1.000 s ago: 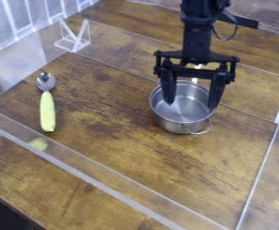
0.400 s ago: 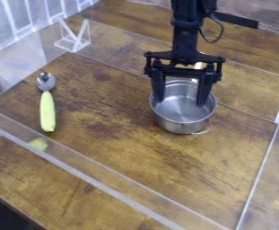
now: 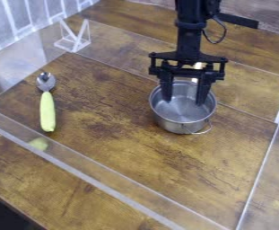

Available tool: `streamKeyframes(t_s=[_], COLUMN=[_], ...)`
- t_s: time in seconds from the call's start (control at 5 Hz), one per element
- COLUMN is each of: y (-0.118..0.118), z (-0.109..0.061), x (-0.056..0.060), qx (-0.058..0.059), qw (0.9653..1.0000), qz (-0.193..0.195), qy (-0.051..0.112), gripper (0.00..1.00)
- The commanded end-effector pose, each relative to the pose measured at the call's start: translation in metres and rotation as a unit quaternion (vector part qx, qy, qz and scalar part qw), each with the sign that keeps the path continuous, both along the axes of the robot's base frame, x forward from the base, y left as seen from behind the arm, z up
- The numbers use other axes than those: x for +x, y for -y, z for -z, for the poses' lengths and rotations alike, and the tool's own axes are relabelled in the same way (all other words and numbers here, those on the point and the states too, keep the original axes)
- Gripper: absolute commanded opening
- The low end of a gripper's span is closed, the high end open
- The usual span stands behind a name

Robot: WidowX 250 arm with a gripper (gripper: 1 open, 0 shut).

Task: Remove the mushroom from the silver pot and put it on the table

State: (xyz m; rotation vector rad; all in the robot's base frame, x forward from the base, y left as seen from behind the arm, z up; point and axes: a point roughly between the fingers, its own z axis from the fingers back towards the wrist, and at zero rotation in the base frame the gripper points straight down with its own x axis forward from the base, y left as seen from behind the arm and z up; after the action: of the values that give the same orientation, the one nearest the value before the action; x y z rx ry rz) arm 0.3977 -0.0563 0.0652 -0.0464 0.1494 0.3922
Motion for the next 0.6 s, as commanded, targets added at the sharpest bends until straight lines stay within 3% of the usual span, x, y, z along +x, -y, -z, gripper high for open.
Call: streamKeyframes(t_s=[0.0,0.4], y=[-0.003,-0.013], z=[-0.028,-0.09], x=[0.013,0.026], qx=[-0.005,-0.054], qw=[0.9987,0.9931], qz=[-0.033,-0.064], qy=[0.038,0.081], gripper=[0.0,0.0])
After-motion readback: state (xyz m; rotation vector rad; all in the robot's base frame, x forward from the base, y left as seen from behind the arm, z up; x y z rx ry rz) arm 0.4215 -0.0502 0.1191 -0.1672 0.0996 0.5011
